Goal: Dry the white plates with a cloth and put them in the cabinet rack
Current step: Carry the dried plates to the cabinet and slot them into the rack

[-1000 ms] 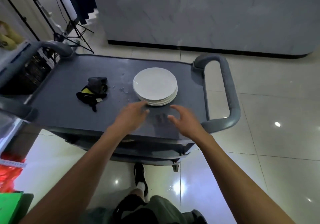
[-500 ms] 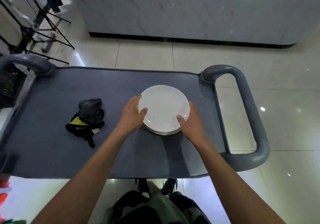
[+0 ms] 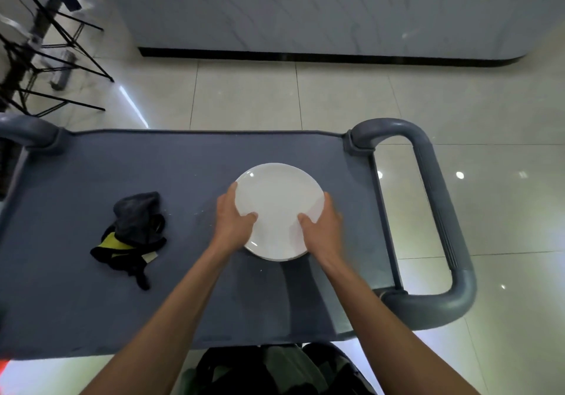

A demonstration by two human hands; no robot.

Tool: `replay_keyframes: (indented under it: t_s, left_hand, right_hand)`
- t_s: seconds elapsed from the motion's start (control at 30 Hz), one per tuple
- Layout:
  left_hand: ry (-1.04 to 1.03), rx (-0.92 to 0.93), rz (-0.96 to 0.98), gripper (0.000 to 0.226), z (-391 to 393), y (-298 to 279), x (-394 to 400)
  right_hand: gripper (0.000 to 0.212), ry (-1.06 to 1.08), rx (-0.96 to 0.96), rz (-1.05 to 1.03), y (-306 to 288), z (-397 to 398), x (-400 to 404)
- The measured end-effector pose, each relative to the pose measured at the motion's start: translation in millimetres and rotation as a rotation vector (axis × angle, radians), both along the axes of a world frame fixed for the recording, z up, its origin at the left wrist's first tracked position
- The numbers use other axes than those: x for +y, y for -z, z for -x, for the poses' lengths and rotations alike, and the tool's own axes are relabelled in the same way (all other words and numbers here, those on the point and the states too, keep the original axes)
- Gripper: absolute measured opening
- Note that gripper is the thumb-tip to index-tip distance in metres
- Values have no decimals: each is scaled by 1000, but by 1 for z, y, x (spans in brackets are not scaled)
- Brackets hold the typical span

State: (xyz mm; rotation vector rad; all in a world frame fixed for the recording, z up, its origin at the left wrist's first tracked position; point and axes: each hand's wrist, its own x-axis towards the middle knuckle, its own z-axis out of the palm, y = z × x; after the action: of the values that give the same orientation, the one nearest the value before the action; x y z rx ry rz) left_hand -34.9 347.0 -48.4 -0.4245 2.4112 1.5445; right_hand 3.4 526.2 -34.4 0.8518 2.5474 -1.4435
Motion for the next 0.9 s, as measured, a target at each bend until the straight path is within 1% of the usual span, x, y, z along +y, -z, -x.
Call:
replay_keyframes:
  t_s: [0.13,0.33,0.43,0.57,0.83,0.9]
  left_hand:
    - [-58,-42,-62,75,-6,3,7]
    - [-140,-42,-123,74,-15,4,11]
    - [-162,-65,-149,81,-17,4,11]
    - [-186,-58,-160,83,-19,1,13]
    - [-193,-81,-182,79,-21,-5,10]
    - [-176,-65,-185,72,-24,-7,8]
  right_hand:
    - [53,50,15,39,2,0,-3]
    - [52,97,34,75,0,-3,-3]
    - [53,105,47,87,-2,-3,-3]
    - [53,119,63,85,-6,-5,-3]
    - [52,136,67,102,-10,-14,-6]
    - [51,130,68,100,-10,-15,-5]
